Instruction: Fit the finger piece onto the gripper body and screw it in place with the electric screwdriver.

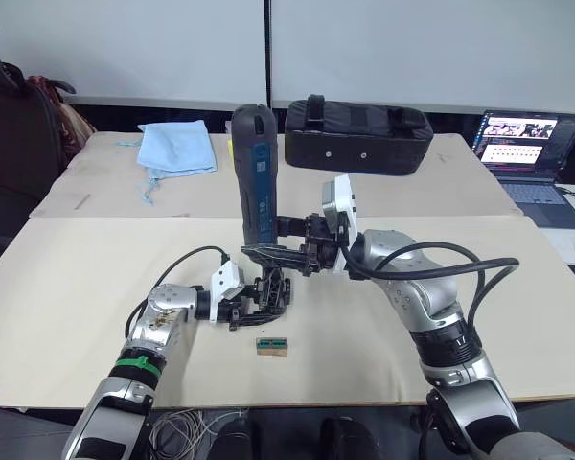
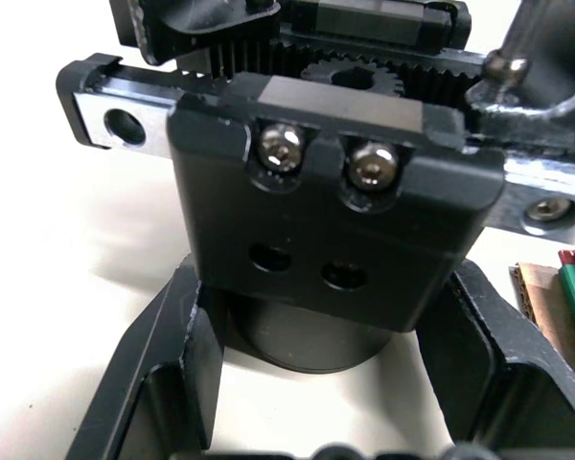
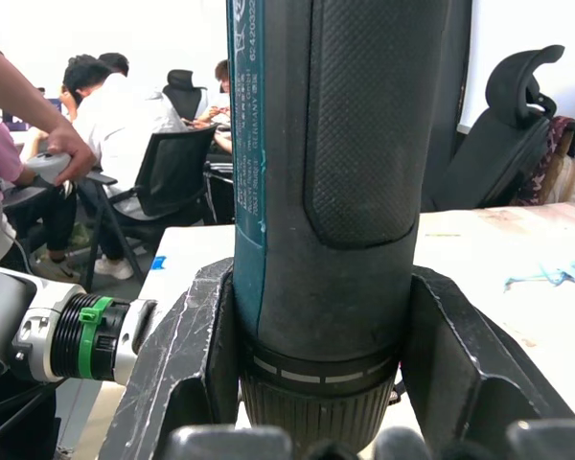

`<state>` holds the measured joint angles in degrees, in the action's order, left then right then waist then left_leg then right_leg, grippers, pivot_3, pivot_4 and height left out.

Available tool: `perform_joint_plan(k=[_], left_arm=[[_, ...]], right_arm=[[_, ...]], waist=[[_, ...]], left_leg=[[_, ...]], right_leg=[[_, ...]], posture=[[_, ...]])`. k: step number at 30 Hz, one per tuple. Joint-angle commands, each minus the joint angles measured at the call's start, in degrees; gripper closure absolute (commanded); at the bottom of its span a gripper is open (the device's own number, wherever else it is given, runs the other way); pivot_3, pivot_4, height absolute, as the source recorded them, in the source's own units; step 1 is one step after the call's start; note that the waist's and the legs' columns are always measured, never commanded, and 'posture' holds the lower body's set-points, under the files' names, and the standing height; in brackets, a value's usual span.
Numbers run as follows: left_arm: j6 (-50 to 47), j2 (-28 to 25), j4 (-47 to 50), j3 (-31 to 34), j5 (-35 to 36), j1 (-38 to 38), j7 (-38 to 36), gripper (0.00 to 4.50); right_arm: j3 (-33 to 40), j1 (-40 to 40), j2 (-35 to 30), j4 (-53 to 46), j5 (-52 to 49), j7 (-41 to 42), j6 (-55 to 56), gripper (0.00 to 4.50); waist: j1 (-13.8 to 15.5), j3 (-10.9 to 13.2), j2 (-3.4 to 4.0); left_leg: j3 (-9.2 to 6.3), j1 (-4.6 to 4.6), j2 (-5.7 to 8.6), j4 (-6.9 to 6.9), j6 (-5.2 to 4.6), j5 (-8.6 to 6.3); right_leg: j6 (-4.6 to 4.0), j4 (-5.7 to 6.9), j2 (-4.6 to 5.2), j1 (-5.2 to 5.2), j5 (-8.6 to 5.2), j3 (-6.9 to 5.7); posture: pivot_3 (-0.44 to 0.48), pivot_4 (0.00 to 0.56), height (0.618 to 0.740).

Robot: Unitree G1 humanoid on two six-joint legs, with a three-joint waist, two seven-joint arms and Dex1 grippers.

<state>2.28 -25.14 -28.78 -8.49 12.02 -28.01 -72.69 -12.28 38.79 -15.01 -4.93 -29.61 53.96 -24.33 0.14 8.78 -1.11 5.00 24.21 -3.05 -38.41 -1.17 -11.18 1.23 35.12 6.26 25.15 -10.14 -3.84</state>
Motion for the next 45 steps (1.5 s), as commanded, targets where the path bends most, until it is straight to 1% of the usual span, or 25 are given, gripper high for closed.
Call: perform_joint_plan(k=[1, 9, 15, 19, 21, 24, 26, 30, 34, 40, 45], left_arm=[[-0.77, 0.27, 0.55, -0.21, 0.71, 0.8, -1.35, 2.18], [-0.69, 0.51, 0.63, -0.23, 0.7, 0.85, -1.36, 2.18], [-0.6, 0.74, 0.57, -0.24, 0.52, 0.9, -1.05, 2.18], [-0.86, 0.85, -0.09, -0.5, -1.19, 0.85, 1.44, 2.18], [-1.14, 0.83, -0.27, -0.75, -1.66, 0.99, 1.72, 2.18], [-1.58, 0.4, -0.76, -1.32, -2.43, 1.17, 1.8, 2.18], [-1.75, 0.28, -1.12, -1.51, -2.57, 1.13, 1.7, 2.18], [-1.85, 0.41, -1.39, -1.81, -2.7, 0.88, 1.96, 2.18], [-2.13, 0.37, -1.21, -1.57, -2.43, 1.2, 2.32, 2.18], [-2.09, -0.29, -2.56, -0.75, -2.22, 0.57, 2.4, 2.18], [-1.42, -1.23, -3.81, 0.27, -1.76, 0.42, 1.88, 2.18]], right_arm=[[-4.27, -3.73, -1.62, 4.08, 5.37, -0.29, -1.0, 2.58], [-4.74, -3.6, -1.84, 3.88, 6.28, 0.28, 2.27, 2.58], [-3.76, -1.65, -2.09, 2.72, 5.17, 1.2, 2.93, 2.58], [0.24, 2.69, -0.88, -0.85, -1.33, 2.87, 1.26, 2.58], [1.88, 6.14, -2.47, -2.28, -3.91, 7.29, 1.2, 2.58], [5.73, 12.63, -3.54, -0.01, -6.49, 9.14, 0.36, 2.58], [7.35, 14.51, -3.47, 1.01, -8.17, 9.68, -0.38, 2.58], [8.3, 13.99, -2.89, 1.95, -7.94, 10.88, 1.44, 2.58], [9.43, 12.81, -2.56, 1.06, -8.27, 10.68, 2.32, 2.58], [11.56, 10.43, -5.38, -3.41, -10.76, 10.85, -0.29, 2.58], [14.73, 9.21, -8.89, -7.84, -14.09, 8.7, -4.2, 2.58]], waist=[[-0.03, -0.09, 0.06], [-0.04, -0.31, 0.09], [-0.03, -0.31, 0.09], [0.0, -0.3, 0.09], [0.21, -0.26, 0.07], [0.38, -0.16, 0.07], [0.49, -0.15, 0.09], [0.6, -0.17, 0.08], [0.56, -0.16, 0.08], [0.61, -0.16, 0.08], [0.54, -0.16, 0.08]], left_leg=[[-0.04, -0.02, 0.01, 0.04, 0.01, 0.0], [-0.09, -0.04, 0.01, 0.11, -0.02, 0.01], [-0.12, -0.02, 0.01, 0.12, 0.0, 0.0], [-0.11, 0.0, 0.02, 0.13, 0.0, 0.0], [-0.13, 0.09, 0.02, 0.13, 0.01, 0.0], [-0.11, 0.42, 0.1, 0.12, -0.06, 0.04], [-0.06, 0.56, 0.12, 0.1, -0.09, 0.05], [0.0, 0.5, 0.08, 0.11, -0.08, 0.05], [-0.01, 0.51, 0.09, 0.11, -0.08, 0.05], [-0.02, 0.53, 0.1, 0.11, -0.08, 0.05], [-0.07, 0.52, 0.08, 0.11, -0.07, 0.05]], right_leg=[[0.0, -0.01, 0.02, 0.0, 0.0, 0.0], [-0.02, -0.04, 0.03, 0.01, -0.02, 0.0], [-0.02, -0.06, 0.05, 0.03, -0.02, 0.0], [-0.02, -0.07, 0.06, 0.07, -0.02, 0.0], [-0.02, -0.06, 0.08, 0.13, -0.01, -0.01], [-0.02, -0.07, 0.16, 0.42, -0.01, -0.01], [-0.01, -0.02, 0.17, 0.62, 0.03, 0.03], [0.01, -0.06, 0.07, 0.42, -0.02, -0.11], [0.0, -0.04, 0.15, 0.49, 0.0, -0.09], [0.01, -0.06, 0.16, 0.52, 0.0, -0.08], [0.0, -0.03, 0.15, 0.55, 0.0, -0.08]], posture=[[0.0, 0.15, 0.74], [0.0, 0.15, 0.74], [0.0, 0.15, 0.74], [0.0, 0.15, 0.74], [0.0, 0.15, 0.74], [0.0, 0.15, 0.74], [0.0, 0.15, 0.74], [0.0, 0.15, 0.74], [0.0, 0.15, 0.74], [0.0, 0.15, 0.74], [0.0, 0.15, 0.74]])
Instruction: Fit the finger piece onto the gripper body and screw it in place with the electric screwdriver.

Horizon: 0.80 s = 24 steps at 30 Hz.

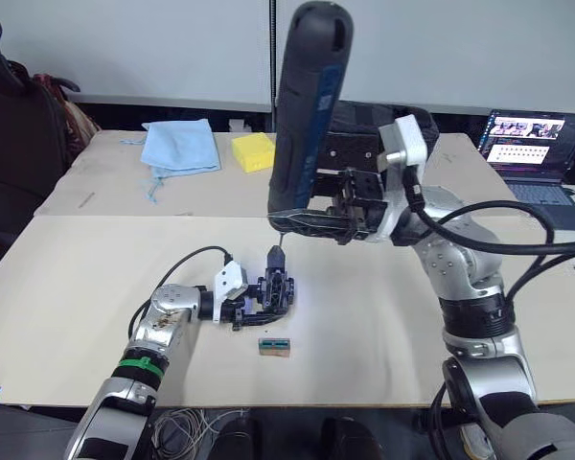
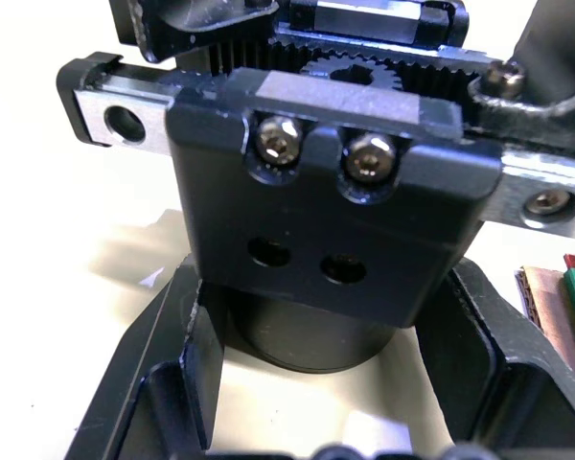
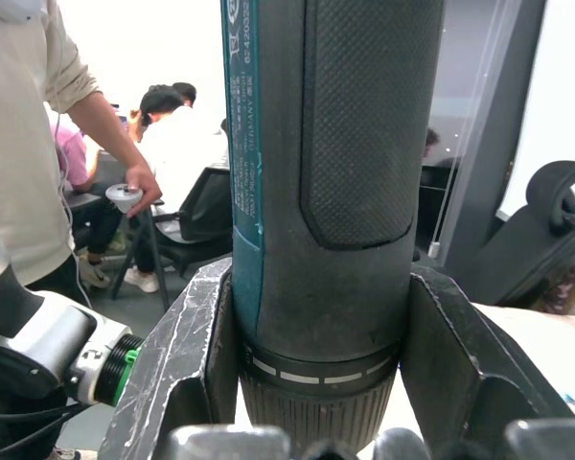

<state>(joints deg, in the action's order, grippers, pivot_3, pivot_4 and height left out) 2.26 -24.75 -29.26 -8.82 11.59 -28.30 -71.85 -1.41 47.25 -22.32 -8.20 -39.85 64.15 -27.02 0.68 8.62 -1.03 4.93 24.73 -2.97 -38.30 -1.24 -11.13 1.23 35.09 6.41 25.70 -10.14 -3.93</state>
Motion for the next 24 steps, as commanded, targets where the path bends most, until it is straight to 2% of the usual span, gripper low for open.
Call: perform_joint_plan(k=[1, 3, 5, 6, 10, 14, 19, 24], left_arm=[[-1.61, -1.86, -3.47, 0.77, -1.12, 0.84, 0.74, 2.18], [-0.91, -2.21, -4.45, 1.23, -1.08, 1.03, 0.72, 1.14], [-0.18, -2.43, -5.2, 1.69, -1.02, 1.25, 0.93, 0.33], [0.02, -2.64, -5.54, 1.99, -0.91, 1.4, 0.81, 0.09], [0.84, -4.25, -6.57, 3.37, -0.83, 2.16, 0.68, 0.09], [0.16, -8.59, -4.97, 6.99, 1.4, 4.77, -0.18, 0.09], [0.06, -16.12, -1.43, 13.23, 7.72, 10.83, -6.56, 0.09], [4.34, -22.07, 1.2, 19.27, 11.38, 17.76, -12.42, 0.09]], right_arm=[[4.51, 0.45, -2.35, -5.45, -4.47, -2.03, -2.24, 2.58], [5.68, -0.45, -4.42, -7.36, -6.0, -2.35, -3.93, 2.58], [6.47, -1.41, -6.35, -8.98, -7.32, -2.47, -5.38, 2.58], [6.94, -2.03, -7.35, -9.71, -7.8, -2.72, -5.91, 2.58], [9.11, -5.29, -10.99, -11.41, -8.14, -3.63, -6.39, 2.58], [12.46, -12.22, -16.42, -12.66, -6.13, -1.95, -4.18, 2.58], [18.17, -23.07, -21.1, -12.22, -2.98, 0.11, 1.05, 2.58], [22.62, -34.15, -22.4, -12.04, -0.07, 2.61, 6.66, 2.58]], waist=[[0.0, 0.0, 0.0], [-0.1, 0.0, 0.0], [-0.27, 0.0, 0.0], [-0.35, 0.0, 0.0], [-0.78, 0.0, 0.0], [-1.55, 0.0, -0.01], [-2.15, 0.03, 0.0], [-1.13, 0.22, 0.04]], left_leg=[[-0.01, 0.0, 0.0, 0.0, 0.0, 0.0], [-0.02, 0.0, -0.01, 0.0, 0.01, 0.0], [-0.03, -0.02, -0.02, 0.03, 0.01, 0.0], [-0.03, -0.02, -0.03, 0.06, 0.01, 0.0], [-0.03, -0.09, -0.05, 0.15, 0.01, 0.0], [-0.05, -0.13, -0.09, 0.23, 0.01, -0.01], [-0.04, -0.13, -0.1, 0.51, 0.0, 0.0], [-0.03, -0.04, -0.1, 0.57, 0.03, -0.02]], right_leg=[[0.0, 0.01, 0.0, 0.01, 0.0, 0.0], [0.0, 0.01, 0.0, 0.02, 0.0, 0.0], [-0.01, 0.01, -0.01, 0.04, 0.0, 0.01], [-0.01, 0.01, -0.01, 0.07, 0.0, 0.01], [-0.05, 0.01, -0.07, 0.1, 0.0, 0.03], [-0.07, 0.01, -0.12, 0.14, -0.02, 0.05], [-0.16, 0.01, -0.22, 0.44, -0.06, 0.23], [-0.25, -0.08, -0.21, 0.51, -0.14, 0.17]], posture=[[0.0, 0.15, 0.74], [0.0, 0.15, 0.74], [0.0, 0.15, 0.74], [0.0, 0.15, 0.74], [0.0, 0.15, 0.74], [0.0, 0.15, 0.74], [0.0, 0.15, 0.74], [0.0, 0.15, 0.74]])
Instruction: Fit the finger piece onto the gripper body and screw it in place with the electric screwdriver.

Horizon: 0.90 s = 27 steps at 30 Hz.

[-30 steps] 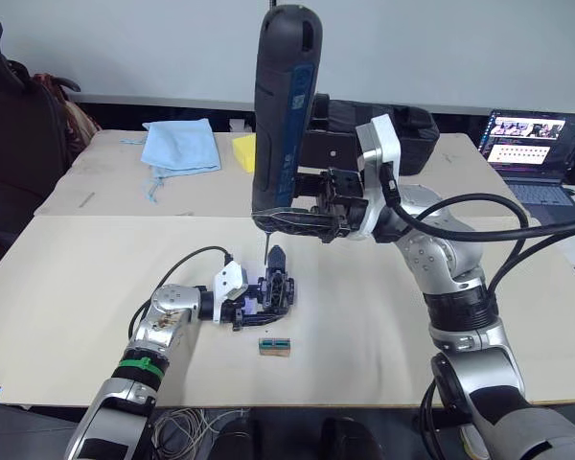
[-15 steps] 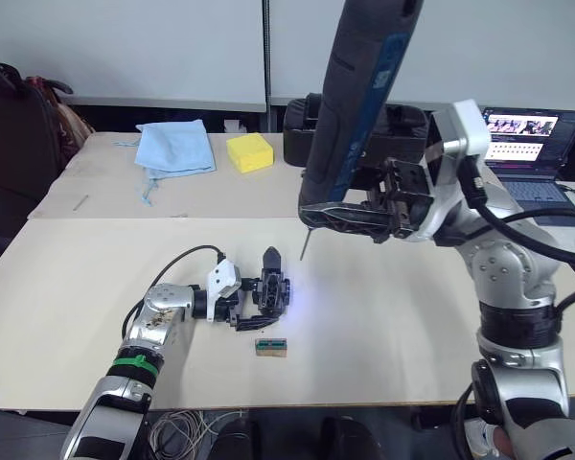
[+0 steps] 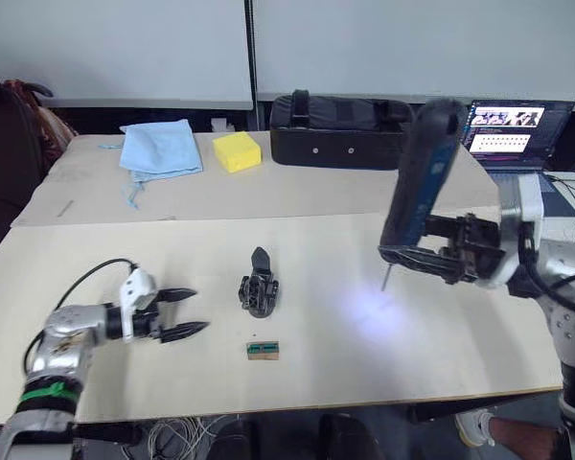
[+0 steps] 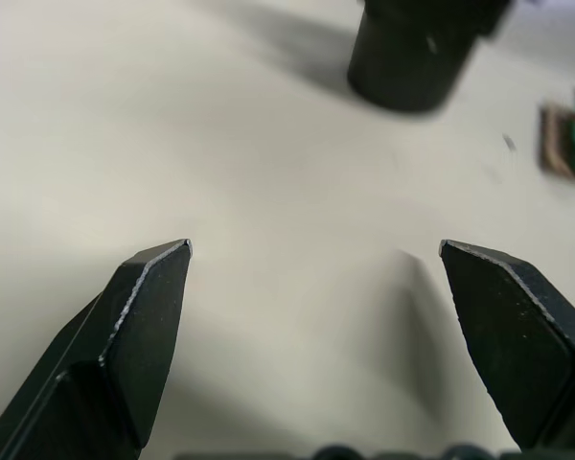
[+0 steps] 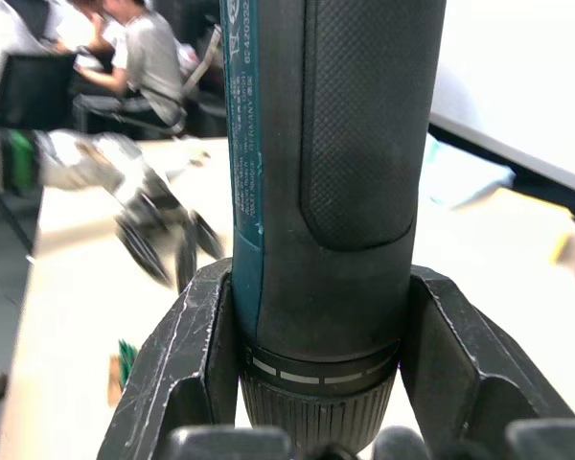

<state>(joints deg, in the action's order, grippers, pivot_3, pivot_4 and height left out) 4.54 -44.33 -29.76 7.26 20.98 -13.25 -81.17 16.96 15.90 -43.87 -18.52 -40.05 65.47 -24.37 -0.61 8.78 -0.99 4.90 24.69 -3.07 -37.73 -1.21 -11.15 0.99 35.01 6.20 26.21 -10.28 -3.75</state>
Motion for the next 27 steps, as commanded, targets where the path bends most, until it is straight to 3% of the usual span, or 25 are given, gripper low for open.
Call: perform_joint_plan(k=[1, 8, 14, 19, 27], left_arm=[[3.2, -3.18, 2.87, 3.85, 2.25, 4.11, -3.86, 0.09], [1.33, -3.78, 14.48, 5.4, 6.43, 8.96, -6.48, 0.09], [-0.11, -1.34, 26.87, -1.05, 5.67, 10.29, -6.02, 0.09], [-0.94, 2.11, 30.32, -6.83, 2.49, 9.12, -2.07, 0.09], [0.09, 7.12, 29.9, -12.71, -3.53, 8.65, 4.44, 0.09]], right_arm=[[4.77, -4.24, -0.77, -2.43, -0.17, 1.09, 4.12, 2.58], [0.96, -4.72, 1.81, -10.26, -5.04, -2.49, 1.53, 2.58], [-13.41, 3.62, 10.9, -17.38, -8.12, -7.75, -1.14, 2.58], [-22.43, 7.24, 16.69, -13.53, -2.41, -6.0, 2.28, 2.58], [-28.42, 9.64, 22.11, -5.47, 4.74, -2.71, 8.78, 2.58]], waist=[[0.3, 0.16, 0.01], [1.29, 0.65, -0.05], [1.17, 0.68, -0.08], [1.29, 0.67, -0.11], [1.32, 0.67, -0.16]], left_leg=[[0.01, 0.03, 0.01, 0.0, 0.03, -0.02], [0.12, 0.19, 0.1, -0.07, 0.58, -0.34], [0.09, 0.18, 0.06, -0.06, 0.58, -0.34], [0.16, 0.26, 0.11, -0.09, 0.09, -0.05], [0.28, 0.34, 0.13, -0.17, 0.09, -0.04]], right_leg=[[0.01, -0.03, 0.05, 0.01, -0.01, 0.0], [0.08, -0.13, 0.42, 0.05, 0.03, 0.01], [0.09, -0.11, 0.27, 0.05, 0.03, -0.03], [0.13, -0.11, 0.18, 0.04, -0.01, -0.04], [0.13, -0.04, 0.17, 0.04, 0.01, -0.08]], posture=[[0.0, 0.15, 0.74], [0.0, 0.15, 0.74], [0.0, 0.15, 0.74], [0.0, 0.15, 0.74], [0.0, 0.15, 0.74]])
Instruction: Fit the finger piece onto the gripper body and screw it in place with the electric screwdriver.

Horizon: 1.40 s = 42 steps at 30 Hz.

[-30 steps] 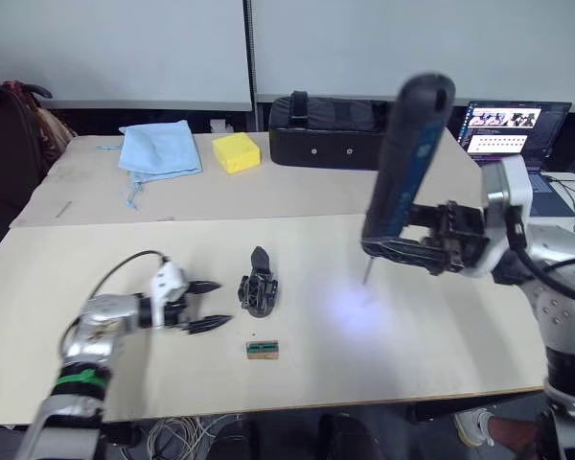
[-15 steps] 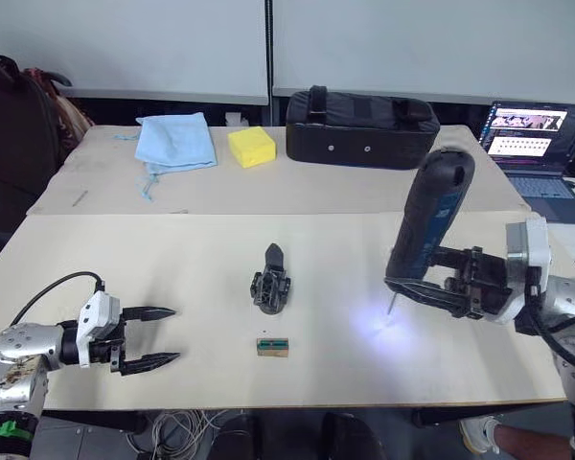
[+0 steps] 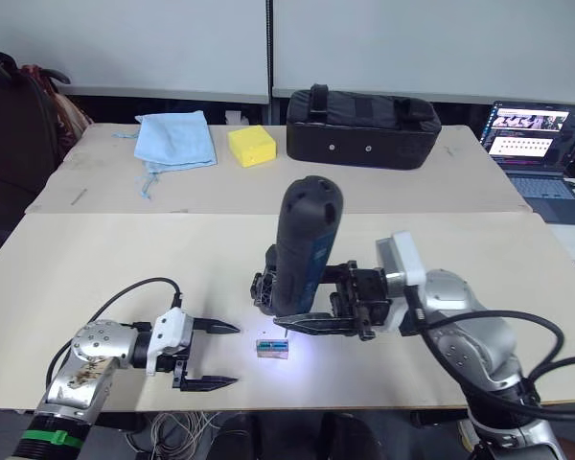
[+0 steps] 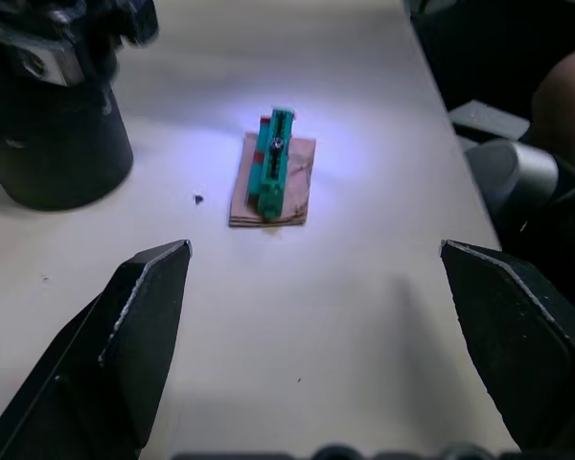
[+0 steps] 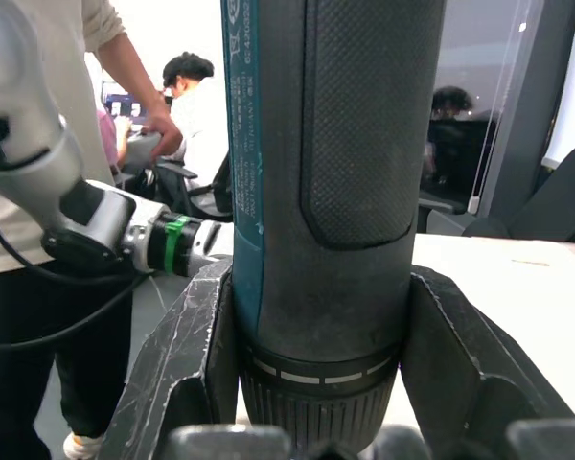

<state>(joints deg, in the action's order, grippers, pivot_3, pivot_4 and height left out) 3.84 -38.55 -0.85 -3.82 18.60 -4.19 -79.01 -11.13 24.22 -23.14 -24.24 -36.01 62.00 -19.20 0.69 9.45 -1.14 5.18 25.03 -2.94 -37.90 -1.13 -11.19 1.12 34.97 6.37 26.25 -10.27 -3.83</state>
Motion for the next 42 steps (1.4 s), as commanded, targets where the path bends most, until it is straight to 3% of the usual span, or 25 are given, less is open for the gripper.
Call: perform_joint_plan(k=[1, 9, 42], left_arm=[[1.0, 1.86, 1.12, -2.2, -1.71, -0.46, 2.77, 0.09], [1.85, 4.13, -0.53, -4.46, -3.33, -1.14, 6.02, 0.09], [1.19, 6.94, -3.67, -8.52, -4.24, -2.89, 6.5, 0.09]], right_arm=[[-0.43, 1.34, 1.85, 0.68, 0.99, 0.8, 3.95, 2.58], [-1.99, 0.98, 2.44, 1.76, 2.25, 2.81, 5.09, 2.58], [-3.56, 3.89, 4.4, 8.75, 6.39, 5.96, 5.92, 2.58]], waist=[[0.03, -0.01, -0.02], [0.03, -0.01, -0.01], [0.42, -0.05, 0.01]], left_leg=[[0.0, 0.0, -0.01, -0.01, 0.01, 0.01], [-0.01, 0.0, -0.03, -0.01, 0.01, 0.02], [-0.02, -0.01, 0.01, -0.33, -0.01, 0.03]], right_leg=[[0.0, 0.02, -0.02, 0.0, 0.0, -0.01], [0.02, 0.04, -0.1, -0.02, 0.02, -0.01], [0.11, 0.16, -0.09, -0.17, 0.08, -0.01]], posture=[[0.0, 0.15, 0.74], [0.0, 0.15, 0.74], [0.0, 0.15, 0.74]])
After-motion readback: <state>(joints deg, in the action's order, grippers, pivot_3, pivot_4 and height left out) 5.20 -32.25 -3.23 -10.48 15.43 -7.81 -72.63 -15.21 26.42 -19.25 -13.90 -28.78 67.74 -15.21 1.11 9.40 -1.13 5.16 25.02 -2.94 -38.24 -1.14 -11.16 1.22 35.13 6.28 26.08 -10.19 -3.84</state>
